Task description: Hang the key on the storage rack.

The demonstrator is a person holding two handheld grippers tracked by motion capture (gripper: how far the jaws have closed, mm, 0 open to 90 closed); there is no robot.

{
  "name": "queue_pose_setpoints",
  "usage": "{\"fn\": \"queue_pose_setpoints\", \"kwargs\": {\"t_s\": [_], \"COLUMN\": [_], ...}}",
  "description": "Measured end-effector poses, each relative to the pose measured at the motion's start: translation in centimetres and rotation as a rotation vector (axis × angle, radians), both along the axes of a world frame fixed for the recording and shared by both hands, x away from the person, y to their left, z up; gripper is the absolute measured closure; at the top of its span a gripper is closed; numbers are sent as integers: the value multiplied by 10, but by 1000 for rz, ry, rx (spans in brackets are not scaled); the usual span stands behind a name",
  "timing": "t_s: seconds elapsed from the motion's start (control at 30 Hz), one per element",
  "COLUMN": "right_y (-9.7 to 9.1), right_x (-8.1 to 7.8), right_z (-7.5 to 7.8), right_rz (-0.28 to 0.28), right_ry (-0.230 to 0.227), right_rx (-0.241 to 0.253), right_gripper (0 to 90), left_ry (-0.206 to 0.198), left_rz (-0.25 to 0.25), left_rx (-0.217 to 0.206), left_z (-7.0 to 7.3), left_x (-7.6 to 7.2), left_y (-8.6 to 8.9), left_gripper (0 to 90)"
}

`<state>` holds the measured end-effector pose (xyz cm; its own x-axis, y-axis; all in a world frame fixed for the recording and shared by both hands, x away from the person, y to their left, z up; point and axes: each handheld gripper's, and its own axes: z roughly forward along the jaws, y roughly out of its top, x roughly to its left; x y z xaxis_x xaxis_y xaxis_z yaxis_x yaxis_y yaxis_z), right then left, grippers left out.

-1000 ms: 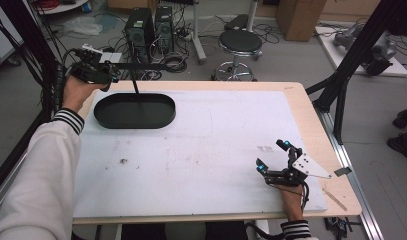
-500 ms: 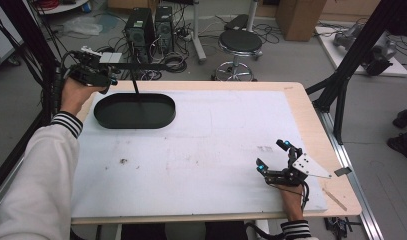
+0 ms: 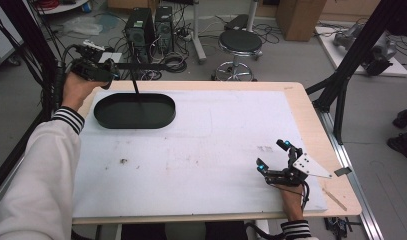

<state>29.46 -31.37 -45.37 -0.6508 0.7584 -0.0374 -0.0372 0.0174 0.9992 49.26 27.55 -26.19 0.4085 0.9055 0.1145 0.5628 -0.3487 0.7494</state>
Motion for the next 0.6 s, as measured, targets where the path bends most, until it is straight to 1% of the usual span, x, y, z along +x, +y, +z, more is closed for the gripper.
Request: {"fn": "queue_pose_setpoints", "kwargs": {"t_s": [0.17,0.37,0.4,0.5,0.6], "right_y": [0,0,0,0,0], "right_x": [0,0,0,0,0], "right_z": [0,0,0,0,0], "right_rz": [0,0,0,0,1], "right_ry": [-2,1,1,1,-3], "right_rx": [-1,0,-1,0,-1], "right_gripper": [3,3,3,3,3], "left_ry": [6,8,10,23,27], "left_rz": [-3,10,11,15,16], "left_rx": [4,-9,-13,-6,-9], "left_z": [-1,-6,-8,-9,-9], "left_x": [0,-4,-4,-4,-5], "left_y": [-2,0,0,0,-1], "left_gripper": [487,487,487,487,486]}}
